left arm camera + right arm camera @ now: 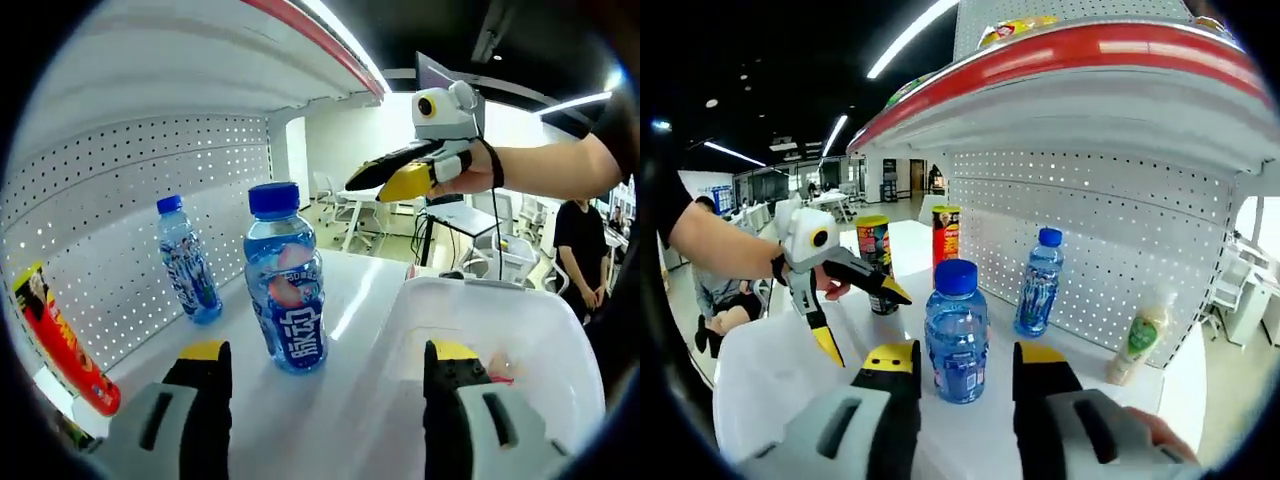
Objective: Place the items from the shopping basket onto the snack and drink counter
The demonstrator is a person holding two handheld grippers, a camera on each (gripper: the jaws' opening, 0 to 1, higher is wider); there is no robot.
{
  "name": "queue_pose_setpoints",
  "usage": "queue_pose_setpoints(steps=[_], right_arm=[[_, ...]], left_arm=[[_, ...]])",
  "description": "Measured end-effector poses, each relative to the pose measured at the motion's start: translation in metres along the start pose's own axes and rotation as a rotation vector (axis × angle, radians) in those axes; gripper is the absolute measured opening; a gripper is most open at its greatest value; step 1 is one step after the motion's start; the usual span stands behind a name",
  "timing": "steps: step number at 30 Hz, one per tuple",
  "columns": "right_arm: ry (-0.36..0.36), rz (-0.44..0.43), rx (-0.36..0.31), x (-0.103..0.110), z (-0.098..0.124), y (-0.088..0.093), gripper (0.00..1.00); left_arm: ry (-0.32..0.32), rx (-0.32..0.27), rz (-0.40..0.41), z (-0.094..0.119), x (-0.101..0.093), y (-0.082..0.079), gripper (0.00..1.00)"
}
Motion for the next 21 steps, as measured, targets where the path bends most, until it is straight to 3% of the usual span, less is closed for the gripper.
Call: queue_pose_setpoints(steps=[3,7,10,14,21], right_arm=[[0.002,-0.001,0.011,0.006,0.01,0.003,0.36],[0.014,-0.044,0.076,0.005,0.02,0.013,0.42],[0.028,-0.074,0.096,0.006,0.028,0.019,0.43],[0.028,-0.053,0.107,0.015,0.039,0.02,0.45],[0.027,-0.051,0.093,0.028,0.056,0.021,0.48]], left_arm=[[0.0,0.001,-0.009,0.008,-0.006,0.0,0.8],[0.021,0.072,-0.048,0.019,-0.017,0.009,0.87],[0.007,0.059,-0.046,0.031,-0.019,0.009,0.86],[-0.009,0.045,-0.042,0.047,-0.027,0.007,0.86],[-0.015,0.07,-0.093,0.084,-0.048,0.004,0.87]])
Point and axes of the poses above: the point that each gripper's makers call its tool centre point, and the gripper's own axes: z roughly backward along the fingers, x roughly to its left, y roughly out of its underside, the point moved 9 cm from there along z, roughly backward along the fingers, and after that the axes turned 2 degrees about -x, right-handed, at the moved point
